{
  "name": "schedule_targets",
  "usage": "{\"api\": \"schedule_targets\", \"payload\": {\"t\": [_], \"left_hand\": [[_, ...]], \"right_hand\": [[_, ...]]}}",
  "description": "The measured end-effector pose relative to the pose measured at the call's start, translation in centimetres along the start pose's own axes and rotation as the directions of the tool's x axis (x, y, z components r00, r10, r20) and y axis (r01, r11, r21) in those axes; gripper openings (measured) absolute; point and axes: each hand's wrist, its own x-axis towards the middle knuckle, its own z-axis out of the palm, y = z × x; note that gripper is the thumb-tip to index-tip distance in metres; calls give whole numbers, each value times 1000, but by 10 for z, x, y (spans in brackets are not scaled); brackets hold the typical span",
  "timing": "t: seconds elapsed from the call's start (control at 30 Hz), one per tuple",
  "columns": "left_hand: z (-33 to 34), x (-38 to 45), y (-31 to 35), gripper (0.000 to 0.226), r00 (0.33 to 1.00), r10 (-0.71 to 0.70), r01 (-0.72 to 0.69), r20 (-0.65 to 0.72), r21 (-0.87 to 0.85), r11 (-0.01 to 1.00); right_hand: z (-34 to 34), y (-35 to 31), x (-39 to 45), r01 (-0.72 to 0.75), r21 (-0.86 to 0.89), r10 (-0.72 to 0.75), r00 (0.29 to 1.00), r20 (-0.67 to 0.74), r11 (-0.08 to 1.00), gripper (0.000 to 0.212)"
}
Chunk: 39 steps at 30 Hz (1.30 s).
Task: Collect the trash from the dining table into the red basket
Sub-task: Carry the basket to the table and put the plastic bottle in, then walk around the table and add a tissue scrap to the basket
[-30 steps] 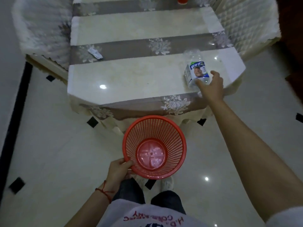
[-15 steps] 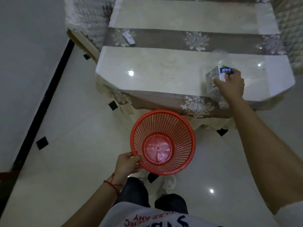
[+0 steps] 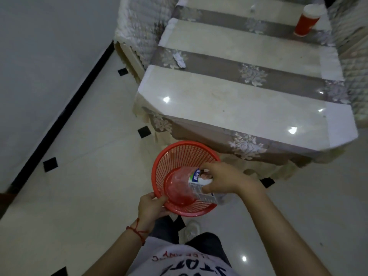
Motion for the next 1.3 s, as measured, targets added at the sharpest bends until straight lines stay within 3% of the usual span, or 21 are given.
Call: {"api": "schedule_targets", "payload": {"t": [0.07,0.17,0.53,0.63,0.9,1.07,1.3], "left_hand": [[-4,-3,-6,6,999,29,-29,-26,1,1000],[-11,-8,-12,7,996,55,-57,-65,-30,998],[-84,-12,-1,8,950,45,-126,-309,-248,960],[-109,-3,16,9,938,62,-160,-342,-268,950],[-181,67,99,10,928,102,-213,-358,-287,934],[-218,108,178,16,938,157,-230,-307,-216,949],[-242,156,260,20,964,154,-199,-215,-204,959]], "right_hand": [[17,-12,14,12,-128,-15,1000,-25,992,65],[35,-25,26,61,-165,-73,995,-63,984,69],[15,-74,47,303,67,-268,910,-316,951,44],[2,-91,62,330,247,-209,887,-412,911,43],[-49,-128,152,236,501,73,850,-522,833,41],[-84,-146,218,189,563,255,747,-614,805,37],[-129,-138,287,113,638,433,643,-631,762,34]]}}
